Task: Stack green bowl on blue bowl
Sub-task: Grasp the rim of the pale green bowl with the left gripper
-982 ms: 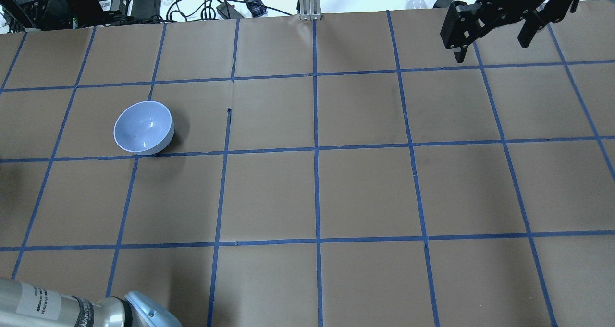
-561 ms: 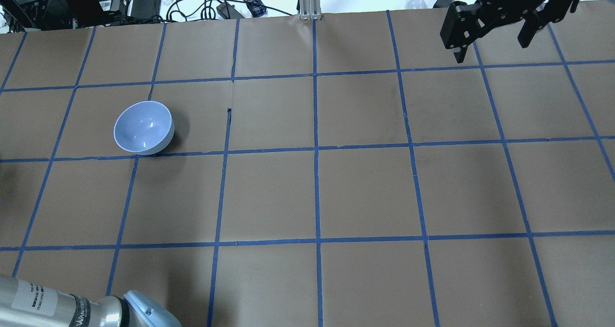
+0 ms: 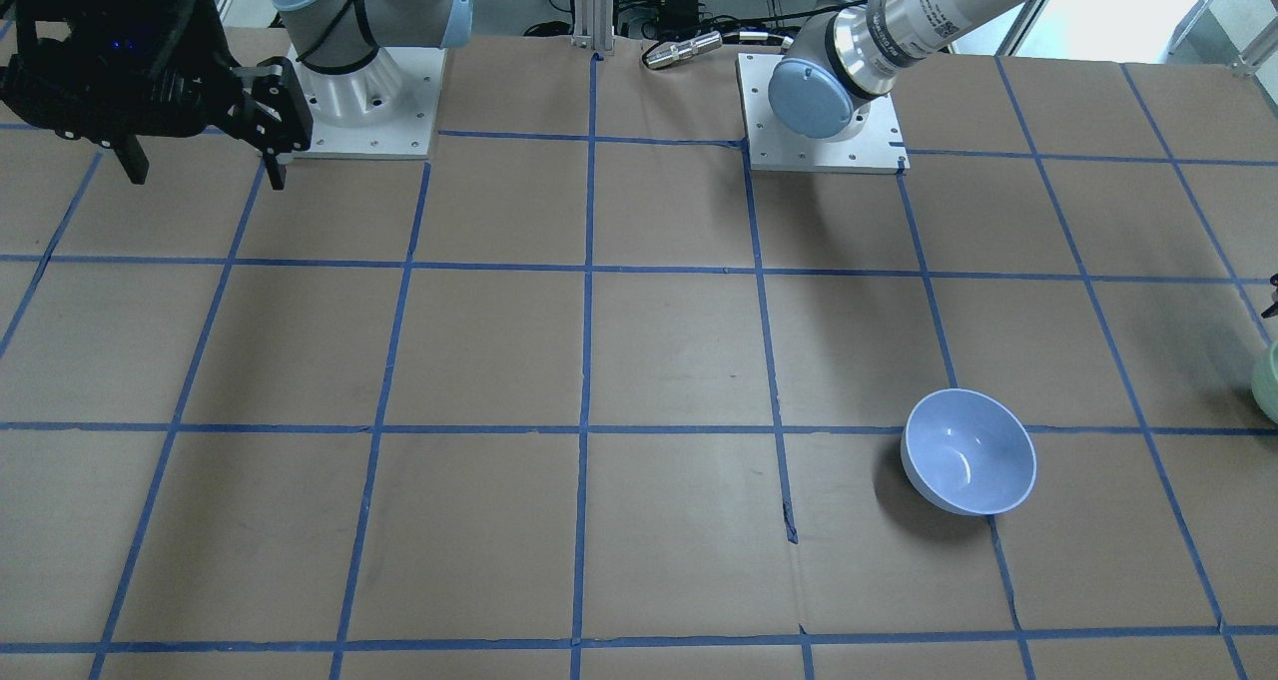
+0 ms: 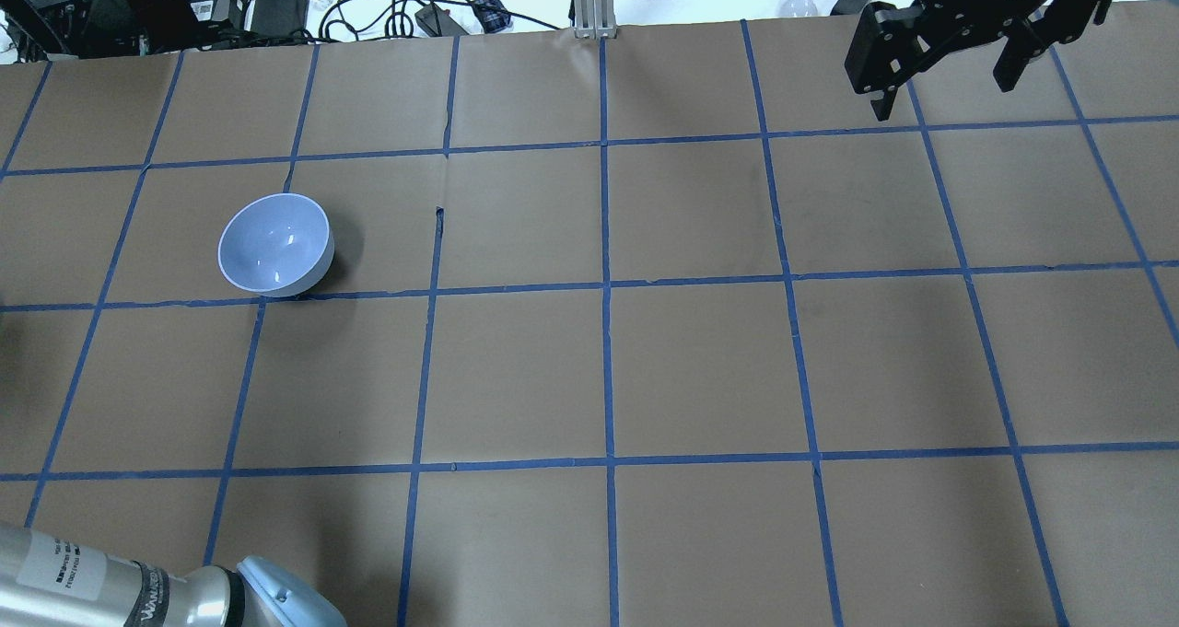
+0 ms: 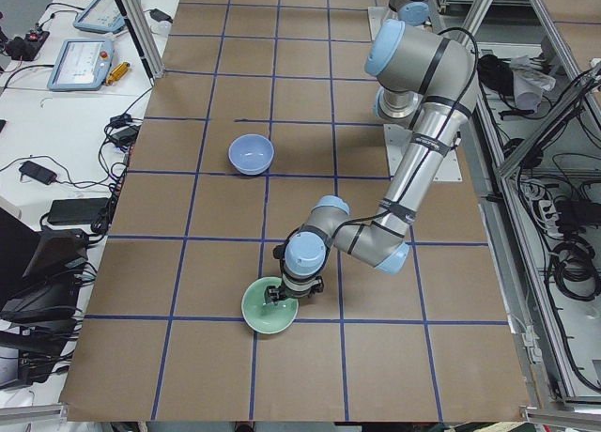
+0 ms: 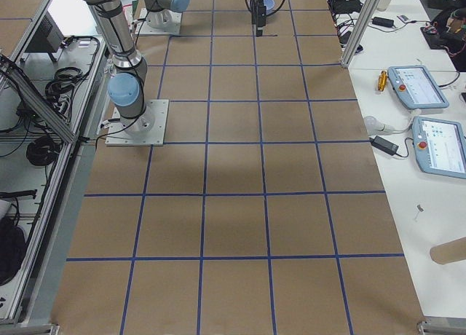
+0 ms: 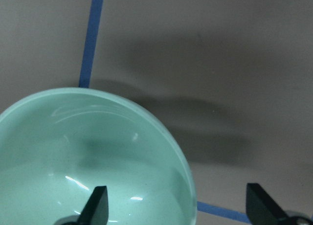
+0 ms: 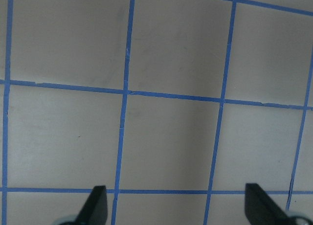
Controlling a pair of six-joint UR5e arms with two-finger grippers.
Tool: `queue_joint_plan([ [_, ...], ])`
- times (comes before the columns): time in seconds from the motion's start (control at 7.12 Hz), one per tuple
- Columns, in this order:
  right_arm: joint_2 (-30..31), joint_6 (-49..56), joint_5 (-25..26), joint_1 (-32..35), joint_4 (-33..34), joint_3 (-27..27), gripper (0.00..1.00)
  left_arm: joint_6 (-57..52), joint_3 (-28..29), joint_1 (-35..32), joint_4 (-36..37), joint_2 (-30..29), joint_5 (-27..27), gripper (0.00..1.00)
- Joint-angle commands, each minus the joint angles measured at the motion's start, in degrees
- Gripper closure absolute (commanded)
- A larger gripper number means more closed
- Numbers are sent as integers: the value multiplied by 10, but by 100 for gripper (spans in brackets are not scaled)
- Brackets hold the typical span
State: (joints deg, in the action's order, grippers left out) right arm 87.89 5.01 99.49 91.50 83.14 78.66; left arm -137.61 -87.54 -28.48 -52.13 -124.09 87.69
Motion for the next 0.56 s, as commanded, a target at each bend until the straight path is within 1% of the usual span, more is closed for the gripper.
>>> queue_joint_plan([
  [0.0, 0, 0, 0, 0, 0, 0, 0, 0, 18, 0, 0, -22, 0, 0],
  [0.42, 0, 0, 0, 1, 0, 0, 0, 1, 23, 0, 0, -36, 2, 2],
])
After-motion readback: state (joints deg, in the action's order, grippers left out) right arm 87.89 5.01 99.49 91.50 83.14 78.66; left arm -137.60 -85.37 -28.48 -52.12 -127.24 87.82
